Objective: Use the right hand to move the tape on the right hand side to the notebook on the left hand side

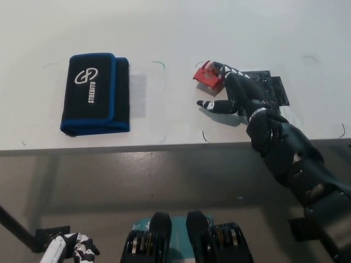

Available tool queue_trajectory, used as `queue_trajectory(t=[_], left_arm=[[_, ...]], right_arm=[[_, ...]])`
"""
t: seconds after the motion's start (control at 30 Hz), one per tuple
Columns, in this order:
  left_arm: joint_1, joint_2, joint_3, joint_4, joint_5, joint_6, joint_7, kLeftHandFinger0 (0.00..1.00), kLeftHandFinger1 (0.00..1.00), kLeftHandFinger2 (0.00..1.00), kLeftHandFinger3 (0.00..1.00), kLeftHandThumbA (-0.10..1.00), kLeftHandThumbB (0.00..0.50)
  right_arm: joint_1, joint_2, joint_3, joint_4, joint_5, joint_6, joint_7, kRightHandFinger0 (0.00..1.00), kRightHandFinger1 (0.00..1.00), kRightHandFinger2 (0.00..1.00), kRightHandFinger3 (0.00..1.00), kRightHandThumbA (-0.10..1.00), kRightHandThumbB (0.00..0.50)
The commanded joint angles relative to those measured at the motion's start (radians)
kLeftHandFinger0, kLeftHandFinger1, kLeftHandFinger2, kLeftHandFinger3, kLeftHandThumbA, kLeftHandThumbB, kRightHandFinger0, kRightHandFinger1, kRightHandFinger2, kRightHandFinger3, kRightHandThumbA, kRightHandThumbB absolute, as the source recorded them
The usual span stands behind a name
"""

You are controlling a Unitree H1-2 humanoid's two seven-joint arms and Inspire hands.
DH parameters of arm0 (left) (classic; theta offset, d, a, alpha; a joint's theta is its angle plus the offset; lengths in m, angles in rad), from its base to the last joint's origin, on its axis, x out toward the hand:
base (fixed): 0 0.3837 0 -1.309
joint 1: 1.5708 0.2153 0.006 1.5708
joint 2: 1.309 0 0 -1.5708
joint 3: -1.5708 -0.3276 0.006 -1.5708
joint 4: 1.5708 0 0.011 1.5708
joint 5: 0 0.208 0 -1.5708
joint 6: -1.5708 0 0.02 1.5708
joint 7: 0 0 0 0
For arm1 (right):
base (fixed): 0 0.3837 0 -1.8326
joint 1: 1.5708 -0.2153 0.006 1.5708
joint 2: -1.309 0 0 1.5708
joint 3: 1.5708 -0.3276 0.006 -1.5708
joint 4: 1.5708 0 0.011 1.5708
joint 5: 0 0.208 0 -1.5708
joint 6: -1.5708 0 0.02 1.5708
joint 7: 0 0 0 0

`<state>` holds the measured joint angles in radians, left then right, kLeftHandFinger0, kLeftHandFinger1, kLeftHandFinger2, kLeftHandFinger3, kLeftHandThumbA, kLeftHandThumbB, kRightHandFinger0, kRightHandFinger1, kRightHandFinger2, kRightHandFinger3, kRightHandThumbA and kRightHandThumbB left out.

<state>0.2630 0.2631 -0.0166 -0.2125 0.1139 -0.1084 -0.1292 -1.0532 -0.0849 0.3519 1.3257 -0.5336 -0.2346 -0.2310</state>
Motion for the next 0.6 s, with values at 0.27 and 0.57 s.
queue_trajectory(t=[0.27,0.57], left_arm=[[-0.003,0.013,-0.002,-0.029,0.016,-0.017,-0.006,0.19,0.14,0.2,0.37,0.0,0.097],[-0.005,0.017,-0.006,-0.032,0.015,-0.003,-0.016,0.2,0.14,0.19,0.37,0.05,0.1]], right_arm=[[-0.004,0.012,0.005,0.033,0.029,-0.04,-0.019,1.0,1.0,1.0,1.0,0.93,0.406],[0.005,0.041,-0.011,0.028,0.056,-0.045,-0.004,1.0,1.0,1.0,1.0,0.91,0.405]])
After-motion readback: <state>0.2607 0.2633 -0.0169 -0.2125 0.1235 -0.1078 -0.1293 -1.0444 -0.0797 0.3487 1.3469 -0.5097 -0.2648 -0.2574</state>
